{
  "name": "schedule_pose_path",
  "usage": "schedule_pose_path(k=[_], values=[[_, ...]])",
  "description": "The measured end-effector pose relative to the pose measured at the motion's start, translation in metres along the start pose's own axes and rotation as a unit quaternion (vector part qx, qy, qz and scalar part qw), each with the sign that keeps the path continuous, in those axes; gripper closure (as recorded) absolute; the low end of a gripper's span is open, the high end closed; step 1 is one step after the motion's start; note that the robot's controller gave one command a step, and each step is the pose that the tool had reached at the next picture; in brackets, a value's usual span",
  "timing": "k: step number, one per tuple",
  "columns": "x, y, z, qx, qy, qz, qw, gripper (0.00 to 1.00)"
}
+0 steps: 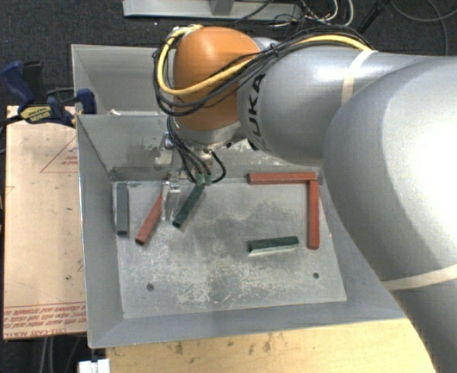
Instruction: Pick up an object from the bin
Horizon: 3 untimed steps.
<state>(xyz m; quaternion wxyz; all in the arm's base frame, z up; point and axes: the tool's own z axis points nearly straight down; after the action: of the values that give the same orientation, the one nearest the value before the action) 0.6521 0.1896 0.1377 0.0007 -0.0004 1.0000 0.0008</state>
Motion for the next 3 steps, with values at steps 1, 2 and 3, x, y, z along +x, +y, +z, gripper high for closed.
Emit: schedule_pose_path(k=[1,2,3], values=[[0.007,0.016,0.043,0.000,-0.0034,-0.139,0.9903,0.00],[0.010,0.014,0.048,0.000,-0.0006,-0.216,0.9765,0.00],[0.027,0.042,0.039,0.000,-0.0001,-0.333,0.9428,0.00]])
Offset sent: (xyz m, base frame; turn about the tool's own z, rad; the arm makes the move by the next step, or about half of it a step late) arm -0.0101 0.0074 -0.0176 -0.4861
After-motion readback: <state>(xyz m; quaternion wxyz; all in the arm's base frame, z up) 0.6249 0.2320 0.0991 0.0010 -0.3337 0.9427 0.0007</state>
